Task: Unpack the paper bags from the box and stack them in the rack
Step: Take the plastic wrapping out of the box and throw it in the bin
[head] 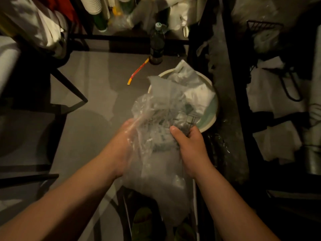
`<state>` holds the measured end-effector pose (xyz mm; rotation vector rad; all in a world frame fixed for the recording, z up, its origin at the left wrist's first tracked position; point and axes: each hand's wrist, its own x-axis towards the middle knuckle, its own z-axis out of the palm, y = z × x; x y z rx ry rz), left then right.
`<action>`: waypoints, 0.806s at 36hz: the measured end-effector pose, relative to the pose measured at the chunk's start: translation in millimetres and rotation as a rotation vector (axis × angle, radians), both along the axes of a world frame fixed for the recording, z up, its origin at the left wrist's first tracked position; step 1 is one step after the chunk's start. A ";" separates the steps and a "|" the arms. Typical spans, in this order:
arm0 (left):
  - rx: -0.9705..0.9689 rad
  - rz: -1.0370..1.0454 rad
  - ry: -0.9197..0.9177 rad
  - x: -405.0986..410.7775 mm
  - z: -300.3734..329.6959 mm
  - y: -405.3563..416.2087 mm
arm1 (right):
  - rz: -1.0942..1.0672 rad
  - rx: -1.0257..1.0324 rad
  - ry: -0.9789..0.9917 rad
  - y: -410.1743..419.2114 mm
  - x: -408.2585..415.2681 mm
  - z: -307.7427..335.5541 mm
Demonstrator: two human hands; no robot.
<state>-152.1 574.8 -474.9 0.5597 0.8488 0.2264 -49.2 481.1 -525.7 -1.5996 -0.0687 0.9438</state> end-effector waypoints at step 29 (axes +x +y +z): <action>0.186 -0.270 0.471 99.1 -69.3 43.1 | 0.499 -0.313 -0.519 46.6 74.0 -25.6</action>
